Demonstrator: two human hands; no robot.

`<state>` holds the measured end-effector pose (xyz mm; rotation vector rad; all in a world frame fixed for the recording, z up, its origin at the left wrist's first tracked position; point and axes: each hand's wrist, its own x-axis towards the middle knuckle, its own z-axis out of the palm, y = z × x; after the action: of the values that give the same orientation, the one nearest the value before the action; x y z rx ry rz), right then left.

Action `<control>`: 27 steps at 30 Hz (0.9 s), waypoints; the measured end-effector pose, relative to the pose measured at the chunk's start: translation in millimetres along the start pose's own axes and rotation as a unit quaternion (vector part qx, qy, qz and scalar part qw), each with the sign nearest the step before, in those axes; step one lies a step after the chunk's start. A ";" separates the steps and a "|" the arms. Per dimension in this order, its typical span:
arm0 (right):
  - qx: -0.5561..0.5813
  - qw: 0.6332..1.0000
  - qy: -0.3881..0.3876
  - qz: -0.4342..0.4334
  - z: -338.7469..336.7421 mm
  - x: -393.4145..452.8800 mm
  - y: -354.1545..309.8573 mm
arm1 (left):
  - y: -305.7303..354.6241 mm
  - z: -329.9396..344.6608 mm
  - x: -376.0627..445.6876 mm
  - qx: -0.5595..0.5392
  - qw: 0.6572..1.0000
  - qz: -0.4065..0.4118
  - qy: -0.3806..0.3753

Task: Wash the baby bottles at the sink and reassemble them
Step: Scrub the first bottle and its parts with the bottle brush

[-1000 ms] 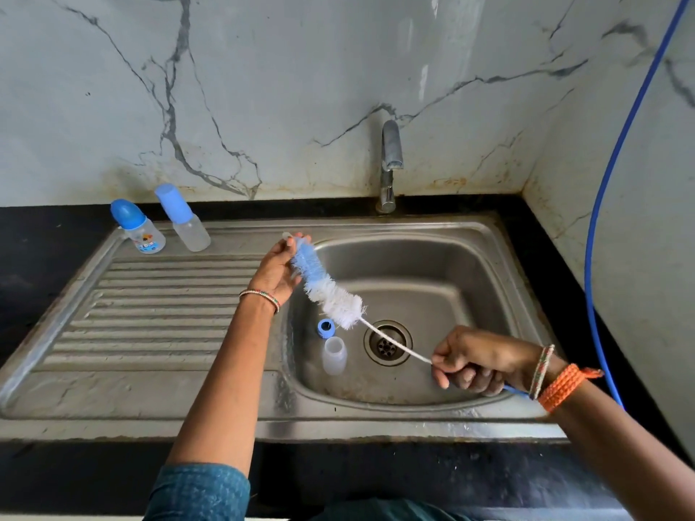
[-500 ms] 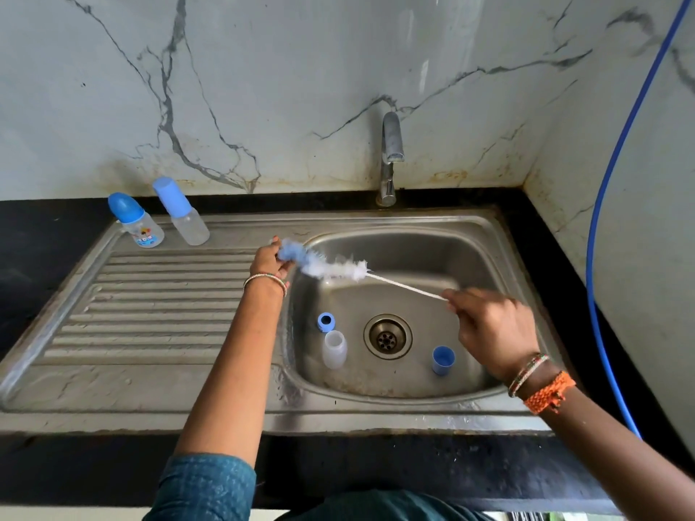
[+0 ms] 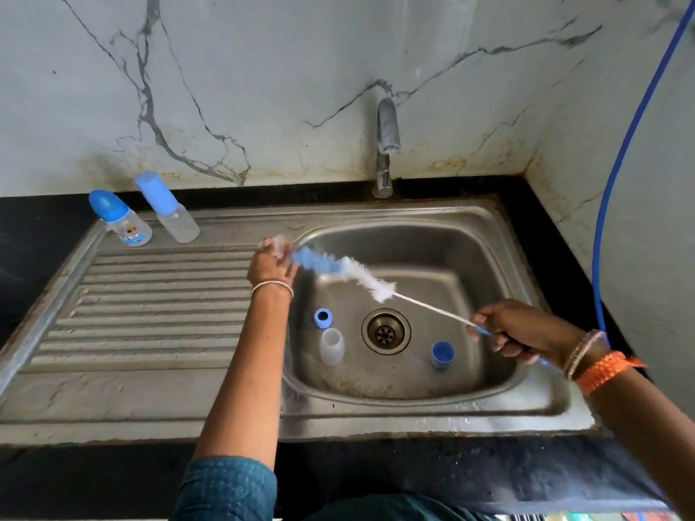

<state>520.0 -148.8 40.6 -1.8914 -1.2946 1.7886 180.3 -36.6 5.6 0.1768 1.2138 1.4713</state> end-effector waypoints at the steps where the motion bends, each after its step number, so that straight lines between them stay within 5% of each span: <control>1: -0.012 0.998 0.051 -0.025 -7.4 -1.4 6.6 | 4.5 -3.2 7.7 0.026 1.000 0.002 0.010; 4: 0.018 0.981 0.156 -0.113 -17.6 3.7 18.2 | 2.8 -4.5 23.8 0.234 0.971 0.028 -0.030; 8: -0.055 0.950 0.237 -0.198 -1.4 28.5 1.9 | -51.5 4.1 41.9 0.483 0.856 0.084 -0.165; 13: -0.212 0.920 0.273 -0.185 14.7 47.7 -7.1 | -99.1 -1.5 77.8 0.596 0.776 0.095 -0.182; 16: -0.233 0.919 0.269 -0.170 12.8 60.8 -5.7 | -120.1 -7.5 102.5 0.656 0.727 0.103 -0.175; 20: -0.210 0.919 0.282 -0.179 8.1 75.9 1.5 | -129.5 -13.9 119.7 0.692 0.702 0.044 -0.161; 23: -0.192 0.918 0.288 -0.195 9.1 83.0 6.9 | -124.6 -8.8 118.8 0.639 0.763 0.039 -0.093; 27: -0.157 0.926 0.283 -0.195 14.9 85.4 12.8 | -103.2 21.4 97.0 0.261 0.964 -0.057 -0.006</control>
<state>500.5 -101.0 -30.2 -1.9133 -1.6289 0.7909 229.9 32.6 -109.6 0.4617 1.5573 1.0238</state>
